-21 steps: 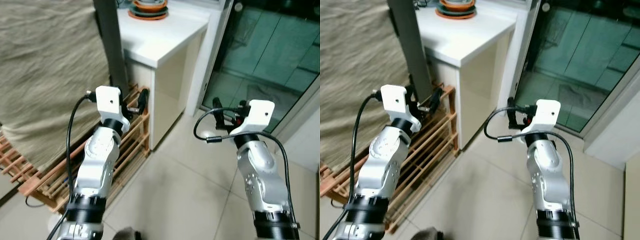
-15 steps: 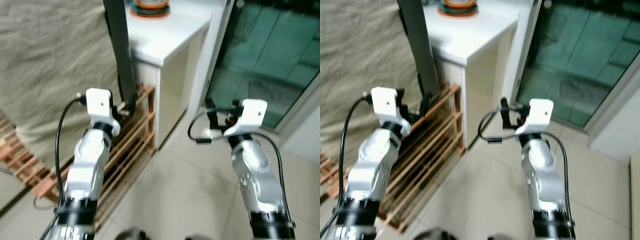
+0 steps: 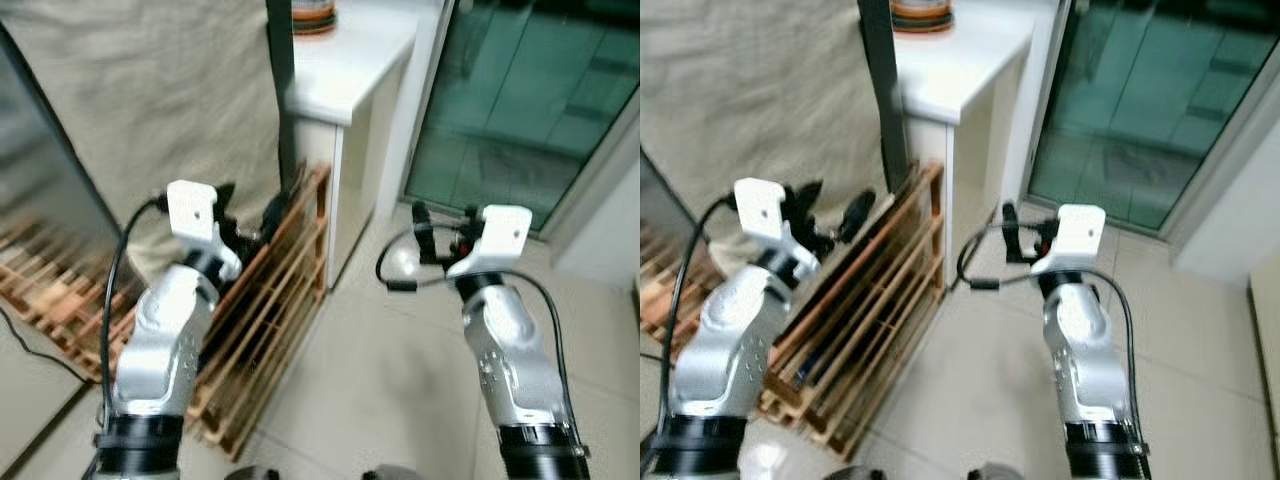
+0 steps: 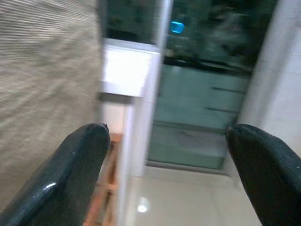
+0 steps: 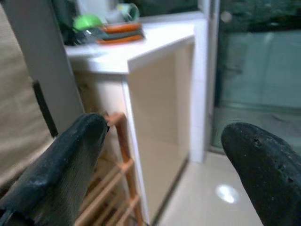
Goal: Restocking fridge
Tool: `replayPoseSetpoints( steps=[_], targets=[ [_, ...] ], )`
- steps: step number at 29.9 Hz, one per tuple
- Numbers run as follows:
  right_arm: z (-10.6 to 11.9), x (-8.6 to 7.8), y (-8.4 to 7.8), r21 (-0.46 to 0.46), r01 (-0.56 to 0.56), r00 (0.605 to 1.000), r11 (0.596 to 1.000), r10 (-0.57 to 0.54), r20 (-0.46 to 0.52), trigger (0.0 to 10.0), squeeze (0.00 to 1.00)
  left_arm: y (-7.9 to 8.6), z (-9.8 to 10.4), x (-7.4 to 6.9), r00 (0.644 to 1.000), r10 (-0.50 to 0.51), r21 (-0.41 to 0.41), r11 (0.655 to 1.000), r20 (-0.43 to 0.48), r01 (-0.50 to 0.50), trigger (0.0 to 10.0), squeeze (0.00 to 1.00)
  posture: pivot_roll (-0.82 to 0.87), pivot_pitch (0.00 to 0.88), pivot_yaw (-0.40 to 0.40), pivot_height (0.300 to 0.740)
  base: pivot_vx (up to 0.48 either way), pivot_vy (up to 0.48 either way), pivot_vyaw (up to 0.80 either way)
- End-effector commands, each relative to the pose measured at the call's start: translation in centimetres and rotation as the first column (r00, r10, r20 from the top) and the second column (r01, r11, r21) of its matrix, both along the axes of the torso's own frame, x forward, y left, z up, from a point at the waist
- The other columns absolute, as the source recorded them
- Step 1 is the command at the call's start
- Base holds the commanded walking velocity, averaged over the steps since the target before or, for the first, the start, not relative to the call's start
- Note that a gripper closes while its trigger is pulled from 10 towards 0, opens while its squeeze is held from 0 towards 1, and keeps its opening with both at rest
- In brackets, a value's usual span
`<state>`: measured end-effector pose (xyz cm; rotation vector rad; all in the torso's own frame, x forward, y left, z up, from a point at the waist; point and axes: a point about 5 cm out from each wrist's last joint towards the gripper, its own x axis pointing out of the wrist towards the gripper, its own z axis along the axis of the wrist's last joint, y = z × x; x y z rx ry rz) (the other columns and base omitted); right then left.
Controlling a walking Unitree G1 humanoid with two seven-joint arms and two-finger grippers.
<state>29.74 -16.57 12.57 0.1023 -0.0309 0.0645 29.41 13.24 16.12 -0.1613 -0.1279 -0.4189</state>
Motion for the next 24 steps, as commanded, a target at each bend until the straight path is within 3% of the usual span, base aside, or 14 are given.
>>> replayPoseSetpoints(
  steps=[1,7,16,20,22,24],
  targets=[
    [0.5,0.2,0.4,0.003,-0.008,1.0,1.0,0.008,0.028,10.0,0.0,0.4,0.9,-0.1,0.999,-0.015,0.005,1.0,0.034,0.014,10.0,0.0,-0.07,0.0,0.011,0.711,0.0,0.469,-0.76],
    [0.8,0.5,0.7,0.003,-0.027,0.998,1.0,0.027,0.048,10.0,0.0,0.2,1.2,-0.6,0.998,-0.018,0.034,0.999,0.066,0.016,10.0,0.0,-0.06,0.0,0.0,0.711,0.0,0.47,-0.25],
    [1.0,0.9,1.1,-0.003,-0.043,0.997,0.999,0.043,0.059,10.0,0.0,-0.2,1.2,-0.6,0.997,-0.023,0.032,0.999,0.075,0.021,10.0,0.0,-0.07,0.0,-0.006,0.711,0.0,0.0,0.0],
    [1.1,1.0,1.4,-0.006,-0.052,0.997,0.999,0.053,0.064,10.0,0.0,-0.4,0.5,-1.0,0.996,-0.077,0.047,0.996,0.038,0.076,10.0,0.0,-0.07,0.0,-0.007,0.711,0.0,0.0,0.0],
    [1.2,0.9,1.1,-0.004,-0.044,0.996,0.999,0.044,0.075,10.0,0.0,1.3,-1.4,-1.9,0.999,-0.035,0.087,0.995,-0.021,0.037,10.0,0.0,-0.07,0.0,-0.006,0.711,0.0,0.0,0.0],
    [1.5,0.8,0.8,0.008,-0.027,0.996,1.0,0.026,0.089,10.0,0.0,2.1,-1.7,-2.1,0.999,0.018,0.086,0.996,-0.027,-0.015,10.0,0.0,-0.07,0.0,-0.009,0.711,0.0,0.0,0.0]
  ],
)
